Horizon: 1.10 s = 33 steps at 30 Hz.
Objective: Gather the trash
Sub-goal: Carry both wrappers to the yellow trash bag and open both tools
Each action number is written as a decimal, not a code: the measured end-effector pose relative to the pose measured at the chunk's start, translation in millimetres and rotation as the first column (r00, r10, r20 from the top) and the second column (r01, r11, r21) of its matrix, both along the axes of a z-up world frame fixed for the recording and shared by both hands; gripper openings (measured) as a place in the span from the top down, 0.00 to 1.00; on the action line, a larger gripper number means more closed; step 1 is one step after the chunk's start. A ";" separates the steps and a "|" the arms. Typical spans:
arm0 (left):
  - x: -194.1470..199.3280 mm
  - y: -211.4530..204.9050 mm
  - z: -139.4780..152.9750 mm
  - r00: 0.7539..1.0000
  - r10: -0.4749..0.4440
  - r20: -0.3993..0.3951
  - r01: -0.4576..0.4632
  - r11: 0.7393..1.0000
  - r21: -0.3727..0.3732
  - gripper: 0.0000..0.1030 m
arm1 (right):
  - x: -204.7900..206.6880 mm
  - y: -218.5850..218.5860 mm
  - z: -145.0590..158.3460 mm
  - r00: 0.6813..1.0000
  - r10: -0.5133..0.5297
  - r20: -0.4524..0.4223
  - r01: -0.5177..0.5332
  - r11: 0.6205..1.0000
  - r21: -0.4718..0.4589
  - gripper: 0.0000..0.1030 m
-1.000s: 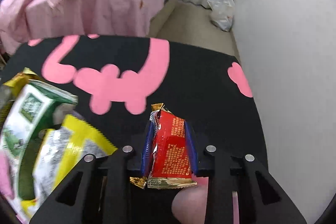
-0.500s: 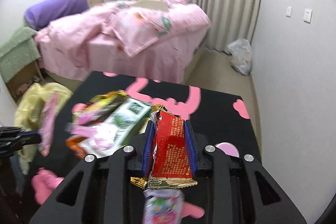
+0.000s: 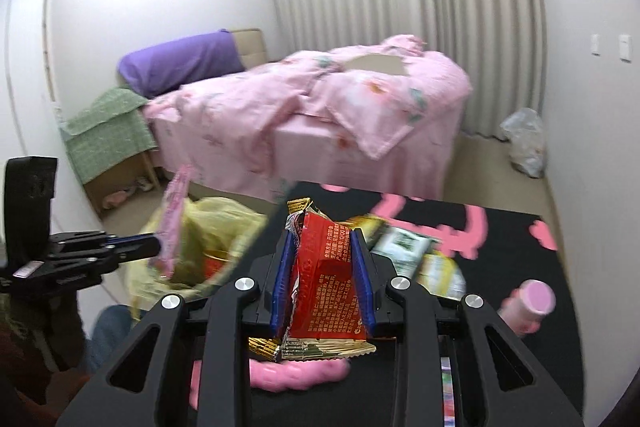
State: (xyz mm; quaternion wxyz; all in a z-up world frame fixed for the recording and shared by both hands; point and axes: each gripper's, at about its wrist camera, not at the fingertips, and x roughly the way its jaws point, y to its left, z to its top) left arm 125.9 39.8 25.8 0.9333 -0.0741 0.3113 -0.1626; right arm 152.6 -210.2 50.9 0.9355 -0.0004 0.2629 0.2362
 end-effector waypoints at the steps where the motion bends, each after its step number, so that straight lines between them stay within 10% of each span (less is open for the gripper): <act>1: -2.6 8.8 0.3 1.000 0.025 -0.003 -0.025 1.000 0.002 0.92 | -0.8 8.8 1.1 1.000 0.014 0.006 -0.014 1.000 -0.003 0.73; 20: -20.3 108.2 -17.3 0.975 0.205 -0.083 -0.208 0.978 -0.034 0.92 | 20.4 122.1 -10.3 0.973 0.229 -0.019 -0.229 0.973 0.011 0.72; 33: 21.5 144.1 -76.1 0.931 0.295 -0.214 -0.309 0.950 -0.034 0.92 | 88.0 203.2 -80.5 0.910 0.370 -0.187 -0.373 0.928 0.020 0.72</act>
